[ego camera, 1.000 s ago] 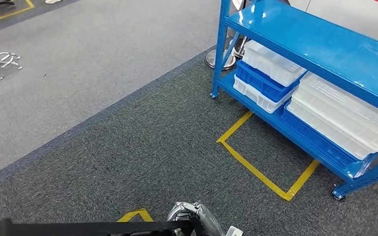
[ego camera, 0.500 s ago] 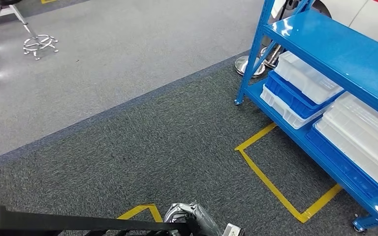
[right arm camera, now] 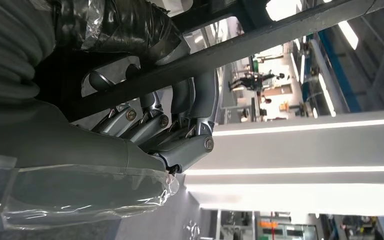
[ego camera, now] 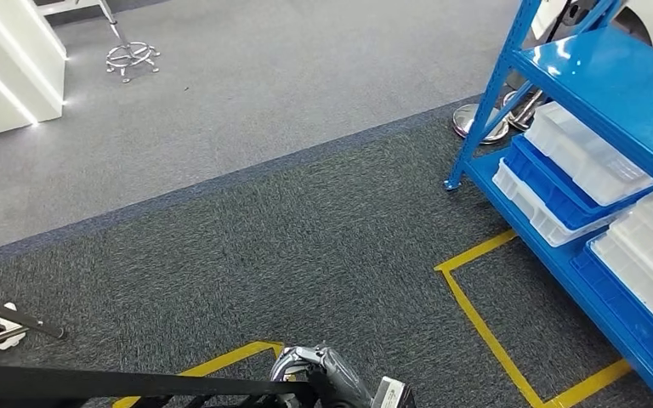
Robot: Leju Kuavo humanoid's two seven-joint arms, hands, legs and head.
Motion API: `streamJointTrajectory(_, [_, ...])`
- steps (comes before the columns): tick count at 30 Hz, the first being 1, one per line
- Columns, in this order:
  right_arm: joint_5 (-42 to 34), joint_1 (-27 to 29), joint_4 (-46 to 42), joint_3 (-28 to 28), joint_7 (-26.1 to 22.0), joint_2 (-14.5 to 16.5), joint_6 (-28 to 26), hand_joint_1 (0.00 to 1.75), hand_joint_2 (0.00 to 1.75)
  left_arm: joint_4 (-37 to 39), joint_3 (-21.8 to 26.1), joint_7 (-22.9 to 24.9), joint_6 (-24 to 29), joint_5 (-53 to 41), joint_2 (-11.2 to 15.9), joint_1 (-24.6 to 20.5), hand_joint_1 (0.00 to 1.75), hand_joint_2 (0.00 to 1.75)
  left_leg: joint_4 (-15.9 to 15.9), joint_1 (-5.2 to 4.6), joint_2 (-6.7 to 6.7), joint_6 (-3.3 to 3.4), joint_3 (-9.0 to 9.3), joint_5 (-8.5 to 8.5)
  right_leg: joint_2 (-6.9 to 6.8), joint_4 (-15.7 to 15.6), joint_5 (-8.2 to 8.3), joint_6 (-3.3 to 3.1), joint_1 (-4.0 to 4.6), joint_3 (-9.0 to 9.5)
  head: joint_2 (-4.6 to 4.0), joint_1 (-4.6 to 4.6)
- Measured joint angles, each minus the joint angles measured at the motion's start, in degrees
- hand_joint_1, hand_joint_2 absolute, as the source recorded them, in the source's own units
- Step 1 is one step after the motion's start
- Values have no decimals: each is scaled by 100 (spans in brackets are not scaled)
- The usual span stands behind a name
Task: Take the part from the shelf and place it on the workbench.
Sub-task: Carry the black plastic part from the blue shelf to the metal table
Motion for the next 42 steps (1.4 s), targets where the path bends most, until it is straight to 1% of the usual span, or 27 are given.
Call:
streamJointTrajectory(1, [-1, -10, 8, 0, -3, 10, 3, 175, 175, 1, 3, 0, 2, 0, 5, -1, 0, 175, -121, -27, 62, 33, 44, 18, -47, -12, -5, 26, 5, 13, 0, 2])
streamJointTrajectory(2, [-1, -18, 16, 0, -5, 17, 3, 175, 175, 1, 7, 0, 3, 0, 13, 1, 0, 175, -136, -45, 41, 59, 34, 16, -96, -34, -4, 56, 10, 30, 0, 2])
streamJointTrajectory(4, [2, -35, 28, -1, -9, 32, 5, 175, 175, 3, 13, 2, 6, 1, 22, 12, 0, 175, -223, -31, -88, 112, 65, 56, -127, -72, -18, 126, 7, 97, 0, 4])
streamJointTrajectory(6, [5, -59, 38, -2, -22, 40, 8, 175, 175, 4, 16, 6, 8, 2, 23, 10, 0, 175, -331, 7, -208, 175, 147, 112, 126, 155, -193, 171, 0, 35, 0, 7])
streamJointTrajectory(8, [7, -64, 61, -2, -36, 38, 9, 175, 175, 4, 16, 10, 8, 2, 20, 1, 0, 175, -362, 21, -321, 216, 167, 136, 423, 823, -539, 175, -7, -300, 0, 9])
streamJointTrajectory(9, [10, -60, 76, -2, -38, 37, 8, 175, 175, 4, 16, 12, 8, 4, 21, -2, 0, 175, -357, 17, -388, 227, 161, 134, 477, 1183, -674, 176, -7, -498, 0, 10])
streamJointTrajectory(10, [14, -57, 96, -2, -39, 36, 8, 175, 175, 4, 16, 12, 9, 6, 22, -1, 0, 175, -348, 13, -460, 232, 159, 129, 495, 1406, -703, 178, -6, -634, 0, 9])
streamJointTrajectory(11, [18, -58, 113, -2, -43, 35, 9, 175, 175, 4, 16, 13, 11, 11, 23, 1, 0, 175, -337, 11, -539, 231, 161, 122, 502, 1434, -617, 178, -7, -679, 0, 9])
streamJointTrajectory(12, [21, -60, 131, -2, -46, 36, 9, 175, 175, 4, 16, 13, 14, 22, 25, 3, 0, 175, -320, 10, -625, 225, 167, 112, 514, 1233, -421, 172, -10, -613, 0, 9])
streamJointTrajectory(13, [22, -63, 146, -2, -51, 37, 10, 175, 175, 4, 17, 14, 16, 33, 24, 4, 0, 175, -294, 11, -706, 212, 172, 95, 564, 873, -174, 158, -14, -471, 0, 10])
streamJointTrajectory(15, [27, -75, 179, -2, -59, 44, 14, 175, 175, 4, 20, 14, 19, 61, 20, -4, 0, 175, -213, 2, -846, 160, 139, 53, 776, 215, 126, 128, -24, -213, 0, 8])
streamJointTrajectory(17, [37, -91, 215, -1, -71, 58, 21, 175, 175, 4, 24, 3, 17, 80, 16, -3, 0, 175, -168, 17, -945, 87, 79, 34, 882, 24, 142, 99, -4, -152, 0, 8])
streamJointTrajectory(18, [46, -101, 232, -1, -78, 70, 24, 175, 175, 4, 26, -4, 17, 87, 17, 6, 0, 175, -175, 32, -994, 46, 61, 38, 832, 8, 151, 74, 2, -147, 0, 8])
streamJointTrajectory(19, [59, -115, 248, 0, -85, 83, 29, 175, 175, 4, 27, -13, 17, 90, 21, 16, 0, 175, -176, 48, -997, 10, 56, 36, 777, -22, 162, 40, 0, -126, 0, 8])
streamJointTrajectory(21, [78, -149, 276, 0, -102, 110, 43, 175, 175, 4, 27, -31, 11, 92, 22, 16, 0, 175, 13, 42, -804, -49, -29, -78, 649, -97, 183, -28, -31, -68, 0, -10])
streamJointTrajectory(23, [85, -173, 306, -1, -125, 127, 66, 175, 175, 4, 27, -57, 5, 93, 17, -9, 0, 175, 590, 44, -518, -98, -319, -364, 500, -128, 175, -68, -32, -32, 0, -32])
streamJointTrajectory(25, [92, -184, 338, -2, -139, 134, 89, 175, 175, 4, 27, -89, 6, 93, 18, -24, 0, 175, 1205, 67, -414, -143, -657, -593, 351, -126, 154, -83, -21, -22, 0, -37])
streamJointTrajectory(26, [96, -188, 352, -2, -141, 134, 98, 175, 175, 4, 27, -109, 5, 93, 19, -21, 0, 175, 1306, 75, -392, -158, -722, -569, 277, -125, 140, -81, -20, -14, 0, -38])
streamJointTrajectory(27, [98, -192, 360, -2, -141, 135, 102, 175, 175, 5, 27, -127, 4, 91, 21, -14, 0, 175, 1182, 81, -365, -164, -665, -436, 212, -124, 124, -74, -22, 1, 0, -38])
streamJointTrajectory(30, [93, -231, 350, -3, -108, 151, 101, 175, 175, 7, 25, -228, -39, 68, 27, 3, 0, 175, 103, 48, -74, -113, -113, 92, 41, -124, 64, -16, -9, 78, 0, -36])
streamJointTrajectory(32, [67, -267, 297, -7, -36, 160, 92, 175, 175, 7, 11, -325, -110, 45, 34, -5, 0, 175, -203, 0, 25, -34, 24, 145, -50, -131, 38, 42, 17, 104, 0, -34])
streamJointTrajectory(34, [5, -287, 200, -11, 52, 163, 78, 175, 175, 7, -20, -410, -185, 16, 43, 0, 0, 175, -220, -14, -94, 39, 16, 151, -140, -156, 21, 110, 30, 136, 0, -33])
streamJointTrajectory(36, [-59, -299, 94, -21, 117, 159, 67, 175, 175, 7, -63, -458, -222, -7, 47, 20, 0, 175, -291, 6, -206, 107, 63, 178, 3, -47, -85, 170, 17, 133, 0, -30])
streamJointTrajectory(38, [-106, -286, 13, -39, 148, 150, 60, 175, 175, 7, -98, -450, -225, -7, 49, 19, 0, 175, -338, 26, -308, 167, 102, 198, 320, 506, -395, 179, 3, -118, 0, -23])
streamJointTrajectory(40, [-130, -239, -24, -64, 156, 133, 39, 175, 175, 7, -112, -423, -218, 2, 52, 8, 0, 175, -332, 18, -425, 197, 100, 194, 469, 1234, -672, 157, 14, -521, 0, -21])
streamJointTrajectory(41, [-128, -213, -31, -75, 155, 120, 22, 175, 175, 7, -115, -411, -214, 7, 56, 8, 0, 175, -325, 13, -496, 201, 101, 190, 486, 1414, -666, 148, 21, -646, 0, -21])
streamJointTrajectory(42, [-122, -192, -43, -84, 152, 106, 5, 175, 175, 7, -120, -398, -209, 10, 60, 9, 0, 175, -312, 10, -571, 199, 103, 185, 497, 1376, -543, 138, 24, -669, 0, -22])
